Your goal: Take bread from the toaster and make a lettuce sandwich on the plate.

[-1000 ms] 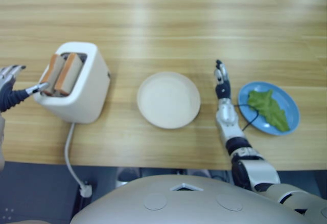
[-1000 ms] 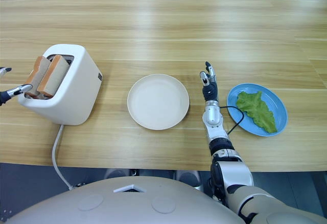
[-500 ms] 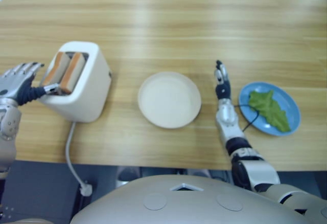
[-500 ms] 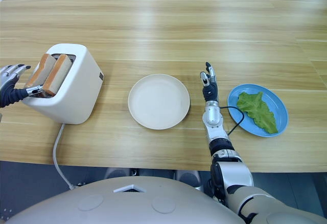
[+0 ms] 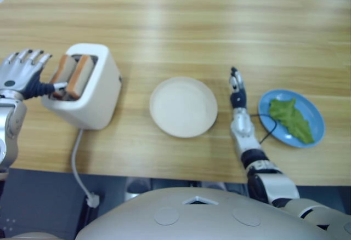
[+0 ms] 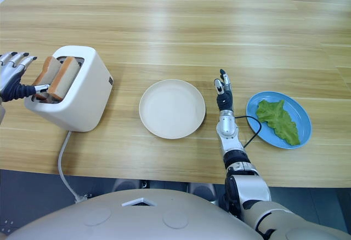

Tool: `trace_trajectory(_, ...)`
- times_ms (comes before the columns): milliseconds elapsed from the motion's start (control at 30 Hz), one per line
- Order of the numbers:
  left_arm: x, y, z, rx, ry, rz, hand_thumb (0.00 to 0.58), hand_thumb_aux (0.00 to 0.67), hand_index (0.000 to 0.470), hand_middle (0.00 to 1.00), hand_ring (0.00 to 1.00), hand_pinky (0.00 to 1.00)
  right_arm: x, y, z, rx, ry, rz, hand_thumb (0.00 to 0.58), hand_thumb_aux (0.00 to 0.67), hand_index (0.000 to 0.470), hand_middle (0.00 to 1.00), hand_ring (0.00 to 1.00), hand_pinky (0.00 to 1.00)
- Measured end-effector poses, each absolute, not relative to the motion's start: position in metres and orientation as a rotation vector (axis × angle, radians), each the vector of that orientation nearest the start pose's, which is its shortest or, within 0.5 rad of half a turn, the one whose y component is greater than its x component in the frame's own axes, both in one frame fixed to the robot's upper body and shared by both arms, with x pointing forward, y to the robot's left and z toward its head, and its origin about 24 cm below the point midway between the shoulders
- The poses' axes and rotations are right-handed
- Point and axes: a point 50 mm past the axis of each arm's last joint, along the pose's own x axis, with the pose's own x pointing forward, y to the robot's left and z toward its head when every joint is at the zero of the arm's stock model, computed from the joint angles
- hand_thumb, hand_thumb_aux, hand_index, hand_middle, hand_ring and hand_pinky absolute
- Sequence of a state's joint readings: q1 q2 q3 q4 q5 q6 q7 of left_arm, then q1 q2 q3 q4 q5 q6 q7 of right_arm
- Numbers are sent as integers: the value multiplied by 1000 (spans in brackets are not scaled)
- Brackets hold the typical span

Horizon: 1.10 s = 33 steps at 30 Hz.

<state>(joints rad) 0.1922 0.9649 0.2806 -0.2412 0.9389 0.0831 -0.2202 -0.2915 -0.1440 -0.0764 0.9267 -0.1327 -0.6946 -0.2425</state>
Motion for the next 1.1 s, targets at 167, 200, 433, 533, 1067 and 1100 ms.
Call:
trace_trajectory(167, 221, 319, 172, 1915, 143, 93, 580, 670, 460, 1000, 1000, 1000, 274, -195, -17, -223, -74, -194, 0, 0, 0, 0, 0, 0)
trace_trajectory(200, 221, 319, 172, 1913, 148, 93, 580, 670, 460, 1000, 1000, 1000, 273, -195, -17, -222, -72, -196, 0, 0, 0, 0, 0, 0)
trace_trajectory(433, 221, 319, 171, 1844, 157, 54, 580, 670, 460, 1000, 1000, 1000, 272, -196, -18, -221, -69, -200, 0, 0, 0, 0, 0, 0)
trace_trajectory(533, 221, 318, 168, 1789, 165, 25, 580, 670, 460, 1000, 1000, 1000, 270, -197, -19, -222, -63, -204, 0, 0, 0, 0, 0, 0)
trace_trajectory(1067, 232, 323, 184, 1195, -12, 85, 580, 670, 460, 1000, 1000, 1000, 265, -199, -23, -223, -47, -213, 0, 0, 0, 0, 0, 0)
trace_trajectory(1100, 234, 327, 187, 1129, -23, 97, 580, 670, 460, 1000, 1000, 1000, 265, -199, -23, -223, -50, -213, 0, 0, 0, 0, 0, 0)
